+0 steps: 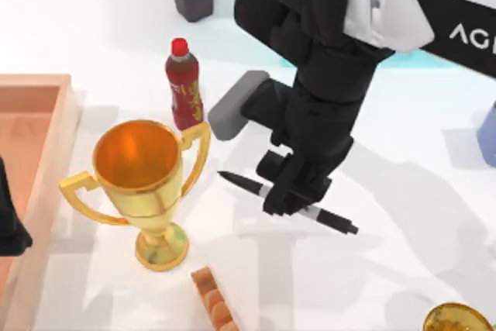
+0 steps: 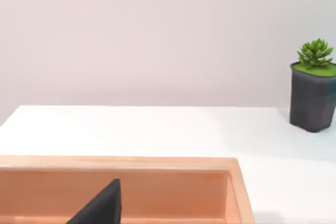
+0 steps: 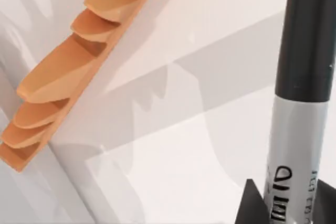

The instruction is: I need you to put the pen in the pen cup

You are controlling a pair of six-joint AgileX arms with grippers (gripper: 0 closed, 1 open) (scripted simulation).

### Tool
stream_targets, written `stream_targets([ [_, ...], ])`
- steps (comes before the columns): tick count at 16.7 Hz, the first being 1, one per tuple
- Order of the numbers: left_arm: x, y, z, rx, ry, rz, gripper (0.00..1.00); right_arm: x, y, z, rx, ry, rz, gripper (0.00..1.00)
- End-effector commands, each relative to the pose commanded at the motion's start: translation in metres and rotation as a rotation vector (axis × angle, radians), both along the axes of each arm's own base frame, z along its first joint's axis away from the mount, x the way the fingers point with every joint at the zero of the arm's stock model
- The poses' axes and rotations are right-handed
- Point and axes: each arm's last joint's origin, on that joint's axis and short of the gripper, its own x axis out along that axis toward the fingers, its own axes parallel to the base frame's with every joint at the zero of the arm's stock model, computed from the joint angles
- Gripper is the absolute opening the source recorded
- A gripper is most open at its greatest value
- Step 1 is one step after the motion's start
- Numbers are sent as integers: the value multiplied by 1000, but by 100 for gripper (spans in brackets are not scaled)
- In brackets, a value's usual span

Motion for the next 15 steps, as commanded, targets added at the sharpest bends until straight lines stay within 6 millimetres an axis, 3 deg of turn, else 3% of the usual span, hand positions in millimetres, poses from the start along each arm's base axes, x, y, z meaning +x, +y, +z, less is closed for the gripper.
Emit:
stream_targets([
  [5,0,0,0,0,0,0,100,23,-33,-30,255,281,61,0],
  [8,0,0,0,0,0,0,100,45,-69,-45,514,367,66,0],
  [11,0,0,0,0,0,0,100,70,-122,-58,818,331,25,0],
  [15,0,0,0,0,0,0,100,94,-213,-71,1177,63,-73,0],
])
